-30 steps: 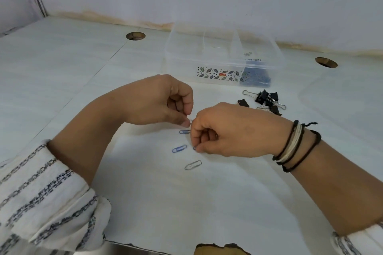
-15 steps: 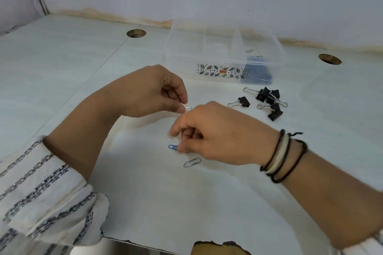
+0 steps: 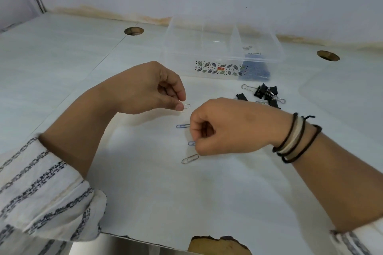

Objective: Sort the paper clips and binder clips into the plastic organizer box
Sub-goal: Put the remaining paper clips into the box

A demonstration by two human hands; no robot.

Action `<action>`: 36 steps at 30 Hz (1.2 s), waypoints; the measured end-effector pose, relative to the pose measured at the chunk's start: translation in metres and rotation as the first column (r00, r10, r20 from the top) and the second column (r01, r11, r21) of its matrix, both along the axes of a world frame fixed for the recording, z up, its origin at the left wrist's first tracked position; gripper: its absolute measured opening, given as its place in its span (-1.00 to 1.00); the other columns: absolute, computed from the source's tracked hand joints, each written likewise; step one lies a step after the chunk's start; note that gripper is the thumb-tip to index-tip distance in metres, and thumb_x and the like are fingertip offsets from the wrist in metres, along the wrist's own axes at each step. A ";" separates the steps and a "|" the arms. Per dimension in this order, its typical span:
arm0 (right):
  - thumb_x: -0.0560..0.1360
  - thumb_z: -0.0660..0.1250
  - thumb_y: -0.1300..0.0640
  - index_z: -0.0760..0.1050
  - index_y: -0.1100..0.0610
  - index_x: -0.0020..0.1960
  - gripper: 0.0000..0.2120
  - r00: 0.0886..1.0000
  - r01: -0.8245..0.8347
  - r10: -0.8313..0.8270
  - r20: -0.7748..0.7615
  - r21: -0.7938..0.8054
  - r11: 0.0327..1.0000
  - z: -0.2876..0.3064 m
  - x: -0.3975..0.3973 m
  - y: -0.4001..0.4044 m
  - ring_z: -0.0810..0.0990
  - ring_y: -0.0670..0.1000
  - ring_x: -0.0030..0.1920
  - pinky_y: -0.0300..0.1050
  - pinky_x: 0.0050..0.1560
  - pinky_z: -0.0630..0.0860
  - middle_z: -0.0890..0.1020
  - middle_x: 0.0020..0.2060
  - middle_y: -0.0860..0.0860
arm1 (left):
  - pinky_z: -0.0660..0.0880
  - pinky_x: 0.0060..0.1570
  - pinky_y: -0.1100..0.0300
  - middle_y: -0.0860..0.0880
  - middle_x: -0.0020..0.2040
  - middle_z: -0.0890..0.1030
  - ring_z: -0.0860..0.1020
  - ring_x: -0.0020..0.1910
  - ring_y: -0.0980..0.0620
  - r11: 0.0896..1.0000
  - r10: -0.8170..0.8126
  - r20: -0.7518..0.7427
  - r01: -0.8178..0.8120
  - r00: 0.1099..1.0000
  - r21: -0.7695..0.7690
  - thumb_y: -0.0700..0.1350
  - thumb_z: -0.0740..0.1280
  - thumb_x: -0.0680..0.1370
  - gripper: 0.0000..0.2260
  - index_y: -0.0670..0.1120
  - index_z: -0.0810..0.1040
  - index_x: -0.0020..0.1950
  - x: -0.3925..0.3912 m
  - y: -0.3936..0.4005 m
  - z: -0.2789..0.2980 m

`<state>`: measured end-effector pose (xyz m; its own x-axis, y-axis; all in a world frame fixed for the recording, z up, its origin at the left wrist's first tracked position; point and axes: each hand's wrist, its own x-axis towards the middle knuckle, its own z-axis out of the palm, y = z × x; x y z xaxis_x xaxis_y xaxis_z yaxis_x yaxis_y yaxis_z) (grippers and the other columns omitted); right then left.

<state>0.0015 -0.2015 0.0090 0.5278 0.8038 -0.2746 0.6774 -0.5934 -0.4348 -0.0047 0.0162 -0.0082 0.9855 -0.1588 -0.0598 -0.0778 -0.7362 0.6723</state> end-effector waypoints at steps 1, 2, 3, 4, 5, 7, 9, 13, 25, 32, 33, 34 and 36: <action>0.43 0.41 0.06 0.60 0.03 -0.19 -0.94 0.998 0.005 -0.004 -0.066 0.021 1.000 0.004 0.003 -0.004 0.47 -0.16 -0.46 -0.30 -0.40 0.44 0.61 -0.41 -0.10 | 0.49 -0.21 0.50 0.13 -0.22 0.72 0.64 -0.28 0.24 1.000 0.000 0.001 0.000 1.000 -0.001 -0.08 0.58 0.46 -0.90 0.06 0.73 -0.07 0.000 0.000 0.000; 0.45 0.42 0.10 0.60 0.04 -0.16 -0.97 0.991 0.002 0.003 -0.132 0.036 0.999 0.006 0.004 -0.006 0.45 -0.17 -0.46 -0.30 -0.39 0.44 0.60 -0.40 -0.09 | 0.50 -0.20 0.49 0.12 -0.21 0.73 0.65 -0.27 0.22 1.000 -0.004 -0.003 0.004 1.000 -0.004 -0.07 0.58 0.46 -0.90 0.06 0.73 -0.06 0.000 0.000 0.001; 0.46 0.43 0.14 0.61 0.06 -0.13 -0.99 0.983 -0.011 0.019 -0.181 0.042 0.999 0.007 0.004 -0.007 0.46 -0.16 -0.44 -0.30 -0.37 0.45 0.61 -0.38 -0.10 | 0.51 -0.18 0.48 0.11 -0.20 0.74 0.67 -0.24 0.20 1.000 -0.013 -0.011 0.013 1.000 -0.009 -0.07 0.58 0.46 -0.90 0.06 0.73 -0.06 -0.001 0.000 0.001; 0.47 0.43 0.16 0.62 0.06 -0.09 -0.97 0.980 -0.031 0.037 -0.197 0.036 0.999 0.005 0.003 -0.007 0.49 -0.17 -0.43 -0.31 -0.36 0.47 0.63 -0.35 -0.12 | 0.53 -0.15 0.45 0.10 -0.19 0.74 0.69 -0.21 0.17 1.000 -0.026 -0.021 0.026 0.999 -0.014 -0.07 0.58 0.46 -0.90 0.06 0.73 -0.06 -0.002 0.000 0.002; 0.48 0.43 0.15 0.61 0.03 -0.05 -0.93 0.983 -0.054 0.056 -0.174 0.018 0.998 0.002 0.002 -0.006 0.53 -0.17 -0.40 -0.33 -0.34 0.48 0.66 -0.32 -0.13 | 0.55 -0.10 0.40 0.09 -0.18 0.75 0.70 -0.19 0.15 0.999 -0.044 -0.033 0.043 0.999 -0.017 -0.07 0.58 0.46 -0.90 0.06 0.73 -0.05 -0.002 -0.001 0.002; 0.49 0.44 0.08 0.60 -0.04 0.03 -0.87 0.993 -0.090 0.087 -0.085 -0.030 0.996 -0.005 -0.001 -0.003 0.59 -0.19 -0.30 -0.32 -0.26 0.52 0.70 -0.24 -0.14 | 0.58 -0.04 0.28 0.08 -0.18 0.75 0.71 -0.17 0.12 0.997 -0.081 -0.056 0.080 0.995 -0.013 -0.07 0.58 0.46 -0.89 0.06 0.74 -0.05 -0.004 -0.002 0.002; 0.49 0.44 0.04 0.60 -0.06 0.02 -0.89 0.994 -0.102 0.101 -0.038 -0.046 0.994 -0.008 -0.004 0.000 0.60 -0.21 -0.26 -0.29 -0.22 0.53 0.69 -0.24 -0.14 | 0.60 -0.02 0.22 0.08 -0.17 0.75 0.71 -0.16 0.12 0.994 -0.113 -0.078 0.113 0.991 -0.003 -0.07 0.59 0.45 -0.89 0.06 0.75 -0.05 -0.005 -0.005 0.001; 0.51 0.43 0.01 0.62 -0.04 -0.07 -0.95 0.995 -0.103 0.103 -0.001 -0.069 0.992 -0.006 -0.006 0.002 0.56 -0.23 -0.32 -0.29 -0.24 0.51 0.65 -0.33 -0.14 | 0.53 -0.15 0.32 0.12 -0.19 0.75 0.66 -0.26 0.22 0.982 -0.161 -0.120 0.171 0.980 0.080 -0.03 0.59 0.45 -0.89 0.07 0.76 -0.04 -0.006 -0.012 -0.003; 0.50 0.47 0.04 0.64 0.05 -0.11 -0.91 0.980 -0.127 0.106 -0.168 -0.120 0.985 -0.002 0.014 -0.011 0.46 -0.19 -0.46 -0.40 -0.43 0.41 0.59 -0.39 -0.10 | 0.48 -0.28 0.25 0.07 -0.28 0.67 0.52 -0.38 0.19 0.949 -0.112 -0.170 0.156 0.979 0.274 0.07 0.52 0.50 -0.87 0.04 0.70 -0.13 -0.006 -0.020 -0.005; 0.49 0.50 0.13 0.64 0.07 -0.14 -0.94 0.965 -0.098 0.089 -0.249 -0.026 0.995 0.000 0.032 -0.025 0.47 -0.20 -0.42 -0.36 -0.36 0.43 0.59 -0.41 -0.14 | 0.39 -0.38 0.35 0.10 -0.39 0.58 0.44 -0.44 0.20 0.955 -0.176 -0.190 0.214 0.966 0.205 -0.01 0.45 0.55 -0.85 -0.03 0.64 -0.18 -0.009 -0.023 -0.006; 0.49 0.50 0.16 0.64 0.07 -0.15 -0.93 0.970 -0.057 0.066 -0.236 0.044 0.997 0.004 0.039 -0.031 0.47 -0.22 -0.42 -0.36 -0.35 0.42 0.59 -0.42 -0.15 | 0.37 -0.38 0.38 0.13 -0.42 0.55 0.43 -0.45 0.20 0.968 -0.172 -0.165 0.198 0.971 0.154 -0.02 0.46 0.56 -0.85 -0.03 0.64 -0.19 -0.008 -0.025 -0.006; 0.50 0.49 0.18 0.64 0.06 -0.16 -0.92 0.977 0.004 0.024 -0.212 0.128 0.992 0.009 0.047 -0.037 0.48 -0.21 -0.40 -0.35 -0.33 0.42 0.60 -0.41 -0.14 | 0.37 -0.38 0.39 0.15 -0.43 0.53 0.41 -0.45 0.20 0.982 -0.156 -0.133 0.168 0.979 0.082 -0.03 0.47 0.56 -0.85 -0.02 0.65 -0.19 -0.007 -0.027 -0.005; 0.49 0.49 0.17 0.65 0.08 -0.16 -0.93 0.978 0.171 -0.121 -0.169 0.321 0.932 0.019 0.066 -0.055 0.53 -0.15 -0.33 -0.29 -0.24 0.46 0.64 -0.34 -0.08 | 0.36 -0.37 0.38 0.15 -0.44 0.47 0.38 -0.44 0.17 0.991 -0.114 -0.068 0.108 0.991 -0.085 -0.07 0.48 0.57 -0.86 -0.05 0.66 -0.18 -0.002 -0.032 -0.002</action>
<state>0.0673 -0.2567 0.0277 0.6212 0.7787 -0.0876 0.5092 -0.4860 -0.7103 -0.0071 -0.0158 -0.0104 0.9550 -0.2742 -0.1133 -0.1047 -0.6686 0.7362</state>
